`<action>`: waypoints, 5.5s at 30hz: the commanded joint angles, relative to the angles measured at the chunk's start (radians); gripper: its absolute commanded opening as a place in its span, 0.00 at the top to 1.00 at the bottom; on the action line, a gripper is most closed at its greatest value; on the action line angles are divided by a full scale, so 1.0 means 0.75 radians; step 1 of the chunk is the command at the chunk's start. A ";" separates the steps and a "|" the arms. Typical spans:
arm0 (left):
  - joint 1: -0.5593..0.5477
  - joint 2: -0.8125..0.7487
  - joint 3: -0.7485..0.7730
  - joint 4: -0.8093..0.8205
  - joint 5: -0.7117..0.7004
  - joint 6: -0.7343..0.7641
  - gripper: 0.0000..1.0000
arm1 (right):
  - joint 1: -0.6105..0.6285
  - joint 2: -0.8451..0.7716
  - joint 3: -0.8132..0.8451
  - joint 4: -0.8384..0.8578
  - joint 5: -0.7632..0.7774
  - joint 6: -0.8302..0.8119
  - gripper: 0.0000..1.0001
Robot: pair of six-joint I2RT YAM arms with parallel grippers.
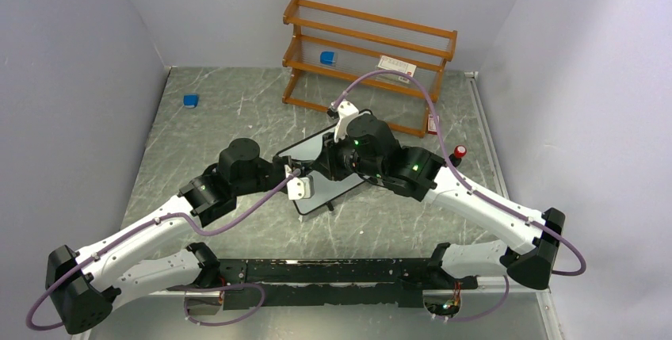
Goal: Write a sentence on the whiteboard
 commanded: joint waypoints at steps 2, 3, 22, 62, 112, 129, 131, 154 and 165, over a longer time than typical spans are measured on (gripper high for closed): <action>-0.007 0.008 0.038 0.008 -0.035 0.015 0.95 | 0.002 -0.007 0.039 0.006 -0.069 0.005 0.82; -0.008 0.008 0.037 0.008 -0.035 0.017 0.95 | 0.002 -0.006 0.041 0.004 -0.076 0.002 0.82; -0.007 0.007 0.037 -0.004 -0.025 0.023 0.95 | -0.009 -0.027 0.038 0.004 -0.148 -0.004 0.76; 0.008 -0.071 -0.032 0.089 -0.098 -0.042 0.49 | -0.022 -0.112 -0.043 0.017 -0.125 -0.134 1.00; 0.470 0.154 0.153 -0.088 0.136 -0.874 0.28 | 0.291 -0.178 -0.419 0.427 0.628 -0.326 1.00; 0.644 0.364 0.152 0.027 0.471 -1.107 0.31 | 0.335 -0.191 -0.482 0.474 0.708 -0.376 1.00; 0.644 0.381 0.147 0.036 0.481 -1.112 0.31 | 0.336 -0.187 -0.482 0.484 0.713 -0.378 1.00; 0.704 0.493 0.119 0.251 0.705 -1.284 0.38 | 0.351 -0.100 -0.479 0.551 0.742 -0.443 1.00; 0.715 0.543 0.133 0.250 0.734 -1.299 0.64 | 0.351 -0.066 -0.461 0.576 0.746 -0.462 1.00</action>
